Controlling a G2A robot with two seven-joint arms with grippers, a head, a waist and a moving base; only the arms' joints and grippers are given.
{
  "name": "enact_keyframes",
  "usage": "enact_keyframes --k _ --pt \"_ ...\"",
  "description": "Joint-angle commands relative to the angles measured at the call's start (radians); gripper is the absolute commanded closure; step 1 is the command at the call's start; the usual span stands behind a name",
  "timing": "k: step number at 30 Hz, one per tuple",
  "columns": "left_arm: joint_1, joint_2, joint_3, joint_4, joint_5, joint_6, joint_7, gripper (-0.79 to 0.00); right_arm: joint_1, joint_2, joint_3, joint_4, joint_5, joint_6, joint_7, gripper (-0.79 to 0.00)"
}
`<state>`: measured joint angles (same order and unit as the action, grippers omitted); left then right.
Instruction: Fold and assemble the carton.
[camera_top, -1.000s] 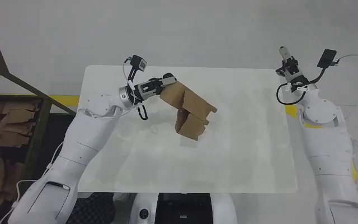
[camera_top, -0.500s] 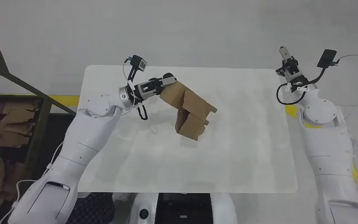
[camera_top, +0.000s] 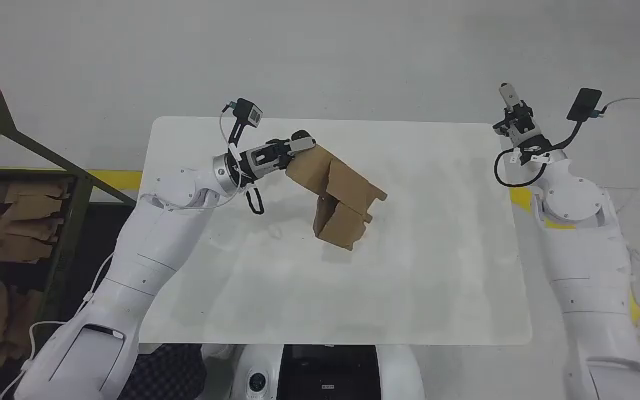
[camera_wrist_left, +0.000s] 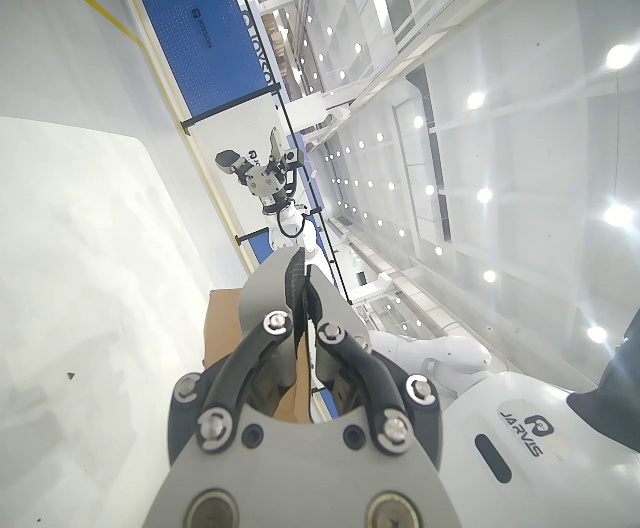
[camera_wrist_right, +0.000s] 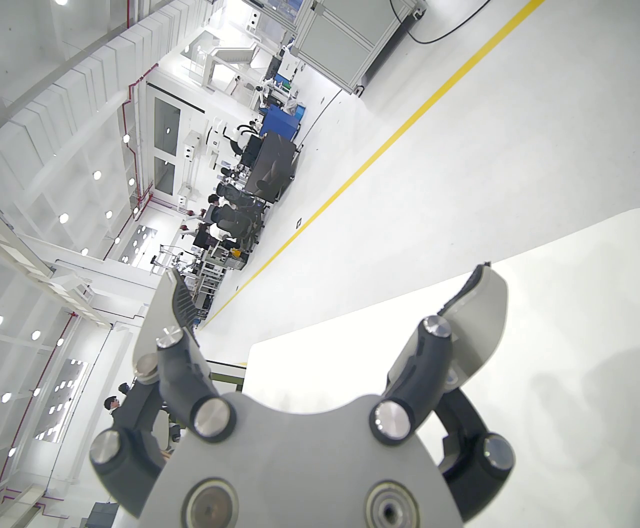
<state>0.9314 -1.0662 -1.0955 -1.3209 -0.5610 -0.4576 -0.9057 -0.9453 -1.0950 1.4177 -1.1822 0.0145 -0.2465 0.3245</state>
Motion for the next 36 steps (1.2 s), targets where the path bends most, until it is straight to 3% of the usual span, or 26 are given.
enact_keyframes --k 1,24,36 --pt "0.0 0.0 0.0 0.0 0.0 0.0 0.0 0.0 0.0 0.0 0.0 0.0 0.0 0.0 0.0 -0.785" --pt "0.0 0.0 0.0 0.0 0.0 0.0 0.0 0.0 -0.009 -0.001 0.003 -0.011 0.006 0.001 -0.006 -0.785" --pt "0.0 0.0 0.0 0.0 0.0 0.0 0.0 0.0 -0.13 0.011 0.003 -0.156 0.026 -0.096 0.206 -0.785"
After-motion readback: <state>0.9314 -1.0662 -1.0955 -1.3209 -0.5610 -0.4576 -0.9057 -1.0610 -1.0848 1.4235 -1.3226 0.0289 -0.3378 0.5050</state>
